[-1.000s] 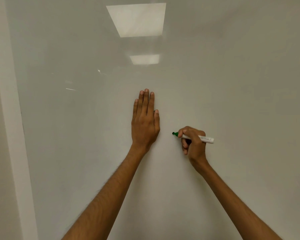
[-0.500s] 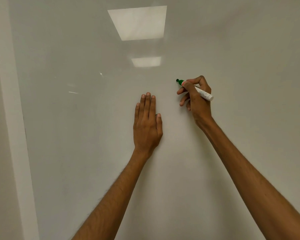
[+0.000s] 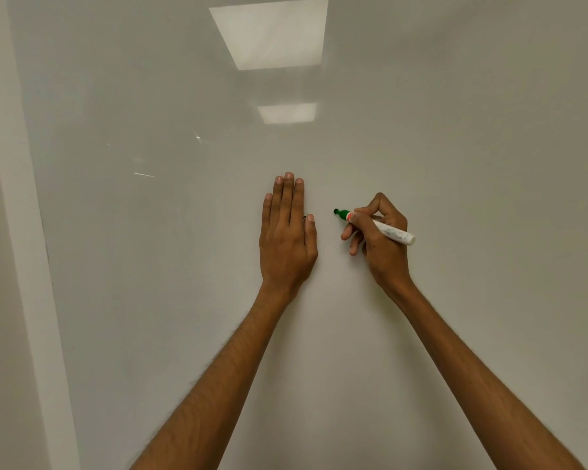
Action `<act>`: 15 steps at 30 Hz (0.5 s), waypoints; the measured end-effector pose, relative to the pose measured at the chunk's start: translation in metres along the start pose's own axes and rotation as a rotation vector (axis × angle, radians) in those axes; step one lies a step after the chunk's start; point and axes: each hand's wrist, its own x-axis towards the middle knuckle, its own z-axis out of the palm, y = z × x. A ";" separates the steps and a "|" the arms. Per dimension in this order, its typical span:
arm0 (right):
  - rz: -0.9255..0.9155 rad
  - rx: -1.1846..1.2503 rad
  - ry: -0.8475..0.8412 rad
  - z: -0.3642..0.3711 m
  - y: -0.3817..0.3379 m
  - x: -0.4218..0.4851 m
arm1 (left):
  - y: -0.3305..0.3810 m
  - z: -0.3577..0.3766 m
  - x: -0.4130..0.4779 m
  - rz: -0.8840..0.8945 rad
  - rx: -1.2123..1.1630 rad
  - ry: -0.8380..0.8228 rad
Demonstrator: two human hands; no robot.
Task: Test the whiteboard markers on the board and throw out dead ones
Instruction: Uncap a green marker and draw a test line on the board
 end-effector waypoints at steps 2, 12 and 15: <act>0.021 0.008 -0.008 -0.005 0.003 -0.007 | 0.000 0.000 0.000 -0.001 -0.001 -0.002; 0.152 0.015 -0.100 -0.026 0.020 -0.039 | 0.001 0.000 -0.001 -0.010 0.004 -0.007; 0.187 -0.005 -0.146 -0.029 0.022 -0.039 | 0.001 -0.001 -0.001 -0.013 -0.012 -0.016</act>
